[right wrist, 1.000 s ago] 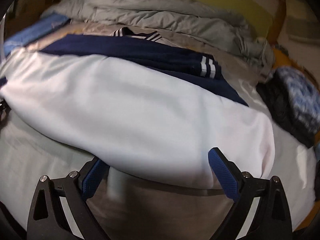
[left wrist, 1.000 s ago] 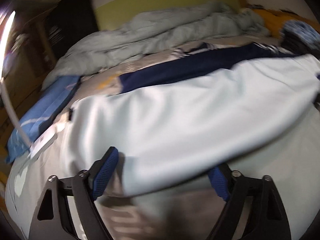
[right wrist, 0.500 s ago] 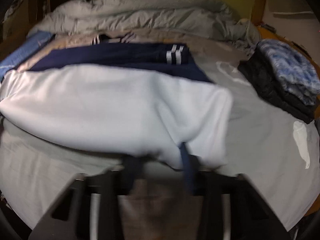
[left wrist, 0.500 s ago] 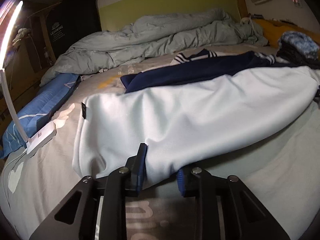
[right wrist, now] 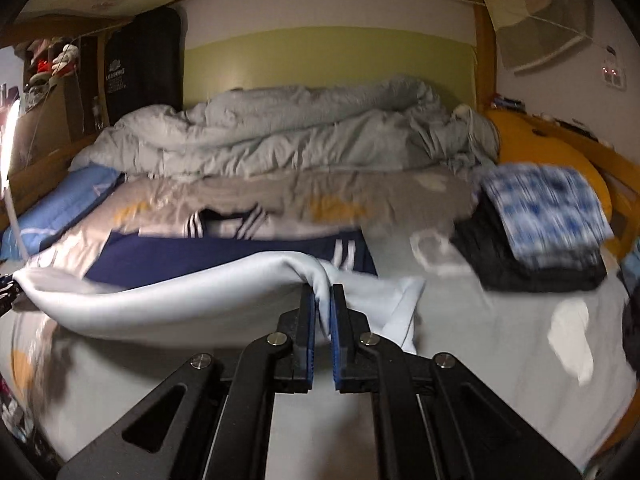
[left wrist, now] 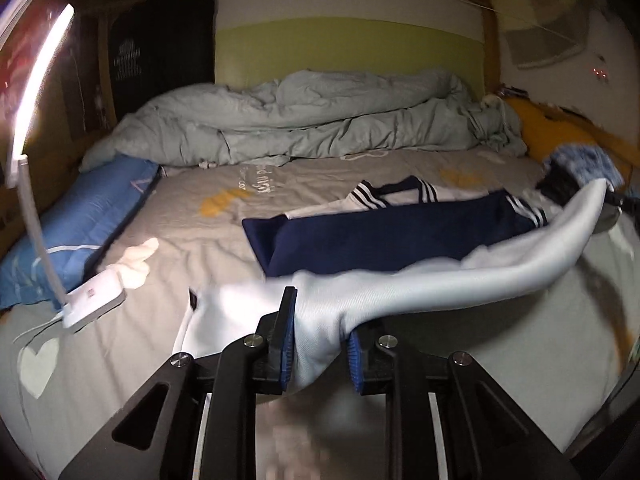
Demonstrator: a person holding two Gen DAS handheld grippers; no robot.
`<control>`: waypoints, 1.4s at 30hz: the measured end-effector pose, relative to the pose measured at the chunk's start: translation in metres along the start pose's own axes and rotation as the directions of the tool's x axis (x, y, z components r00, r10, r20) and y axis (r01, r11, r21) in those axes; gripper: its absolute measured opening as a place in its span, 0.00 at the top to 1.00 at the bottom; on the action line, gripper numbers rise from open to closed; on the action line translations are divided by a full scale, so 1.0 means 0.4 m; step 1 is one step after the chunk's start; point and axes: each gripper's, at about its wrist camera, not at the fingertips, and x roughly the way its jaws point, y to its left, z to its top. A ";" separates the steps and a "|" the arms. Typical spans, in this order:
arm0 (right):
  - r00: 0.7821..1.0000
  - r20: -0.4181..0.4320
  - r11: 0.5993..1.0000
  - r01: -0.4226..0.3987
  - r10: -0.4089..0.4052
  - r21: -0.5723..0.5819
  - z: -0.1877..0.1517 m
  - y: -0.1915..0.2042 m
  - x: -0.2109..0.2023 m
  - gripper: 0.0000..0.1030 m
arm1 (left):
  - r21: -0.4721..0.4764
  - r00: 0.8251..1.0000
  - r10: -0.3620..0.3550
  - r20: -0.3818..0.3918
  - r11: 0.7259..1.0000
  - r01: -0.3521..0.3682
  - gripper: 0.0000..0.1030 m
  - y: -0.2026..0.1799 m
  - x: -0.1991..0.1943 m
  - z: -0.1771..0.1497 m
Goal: Fold large clothes
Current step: 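Lift the gripped white edge with both tools, fold it over, then open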
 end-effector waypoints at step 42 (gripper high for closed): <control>1.000 -0.022 1.000 0.014 -0.014 0.026 0.041 -0.048 0.222 0.95 | -0.029 0.993 0.098 0.073 0.995 -0.096 0.79 -0.046 0.106 0.086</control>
